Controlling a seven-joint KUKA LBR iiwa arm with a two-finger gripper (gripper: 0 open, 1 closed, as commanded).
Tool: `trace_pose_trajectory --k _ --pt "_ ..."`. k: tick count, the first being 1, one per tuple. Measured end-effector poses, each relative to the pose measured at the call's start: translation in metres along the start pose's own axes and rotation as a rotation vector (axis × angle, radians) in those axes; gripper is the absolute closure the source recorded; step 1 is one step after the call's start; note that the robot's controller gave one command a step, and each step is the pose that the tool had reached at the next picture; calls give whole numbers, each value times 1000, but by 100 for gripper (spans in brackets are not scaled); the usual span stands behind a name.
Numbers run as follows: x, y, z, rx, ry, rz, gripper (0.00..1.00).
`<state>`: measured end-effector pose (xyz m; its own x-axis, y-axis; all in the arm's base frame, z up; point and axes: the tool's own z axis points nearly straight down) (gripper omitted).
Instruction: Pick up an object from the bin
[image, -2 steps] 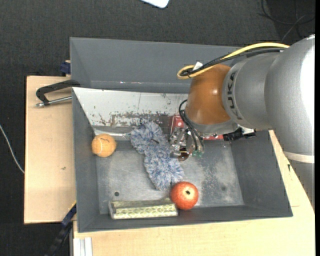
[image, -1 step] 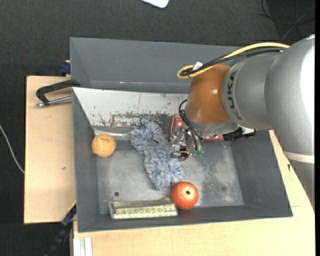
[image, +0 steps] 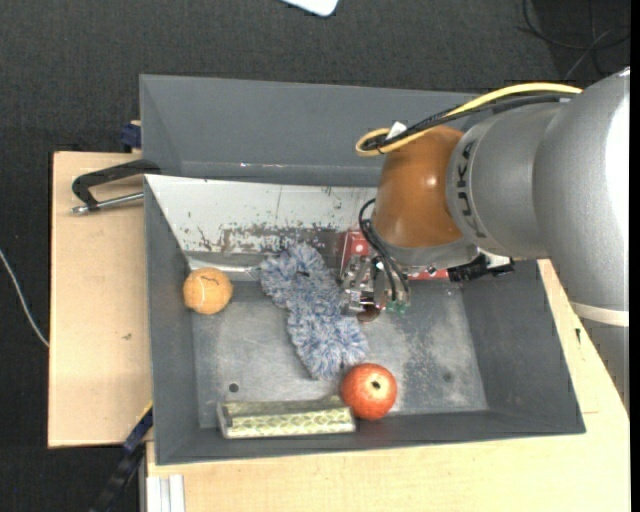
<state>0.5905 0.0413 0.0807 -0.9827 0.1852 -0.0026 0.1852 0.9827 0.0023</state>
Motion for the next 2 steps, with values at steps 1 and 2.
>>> trace_pose_trajectory --k 1,2 --pt "2 0 -18 3 10 -1 100" --pt "1 0 -40 2 6 -1 100"
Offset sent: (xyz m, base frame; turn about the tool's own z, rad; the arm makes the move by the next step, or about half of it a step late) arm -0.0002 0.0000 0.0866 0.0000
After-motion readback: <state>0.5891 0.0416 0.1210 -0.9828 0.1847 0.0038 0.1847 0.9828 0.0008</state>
